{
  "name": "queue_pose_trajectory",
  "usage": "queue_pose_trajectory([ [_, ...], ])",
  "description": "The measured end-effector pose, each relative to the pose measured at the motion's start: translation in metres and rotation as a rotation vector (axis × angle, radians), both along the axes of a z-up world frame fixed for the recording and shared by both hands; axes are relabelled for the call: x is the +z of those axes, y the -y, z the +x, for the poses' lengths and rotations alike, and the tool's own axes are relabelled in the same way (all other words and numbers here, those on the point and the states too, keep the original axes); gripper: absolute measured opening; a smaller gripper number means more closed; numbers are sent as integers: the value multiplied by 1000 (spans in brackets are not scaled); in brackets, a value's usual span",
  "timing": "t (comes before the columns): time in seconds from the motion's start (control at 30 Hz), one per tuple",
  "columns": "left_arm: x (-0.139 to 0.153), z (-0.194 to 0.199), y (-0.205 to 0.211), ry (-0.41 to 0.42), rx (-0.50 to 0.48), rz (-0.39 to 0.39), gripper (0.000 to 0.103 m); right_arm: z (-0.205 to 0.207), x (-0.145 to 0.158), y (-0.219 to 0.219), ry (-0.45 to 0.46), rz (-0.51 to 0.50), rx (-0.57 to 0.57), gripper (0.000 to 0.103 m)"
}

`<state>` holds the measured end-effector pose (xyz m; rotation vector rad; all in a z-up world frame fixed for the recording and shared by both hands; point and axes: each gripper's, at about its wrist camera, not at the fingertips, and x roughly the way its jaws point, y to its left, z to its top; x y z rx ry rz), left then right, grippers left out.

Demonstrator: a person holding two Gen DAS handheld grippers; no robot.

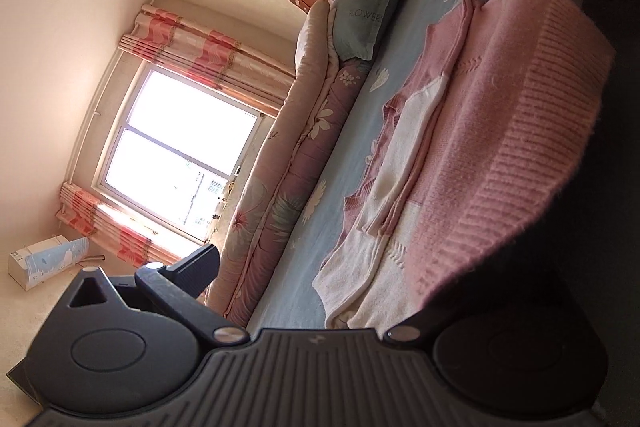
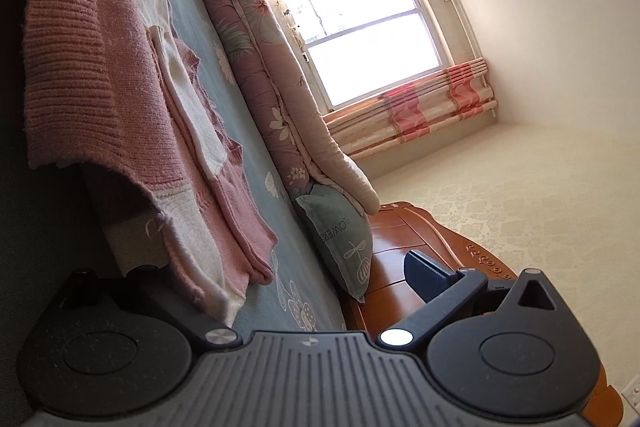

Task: Fold clothes
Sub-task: 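Lift the hem with both tools and fold it over toward the collar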

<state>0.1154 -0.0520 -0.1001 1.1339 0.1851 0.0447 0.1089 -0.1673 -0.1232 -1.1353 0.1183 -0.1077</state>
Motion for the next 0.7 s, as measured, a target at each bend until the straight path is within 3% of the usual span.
queue_pose_trajectory([
  [0.7,18,129,-5,18,56,-49,103,140,20,-8,64,4,-26,103],
])
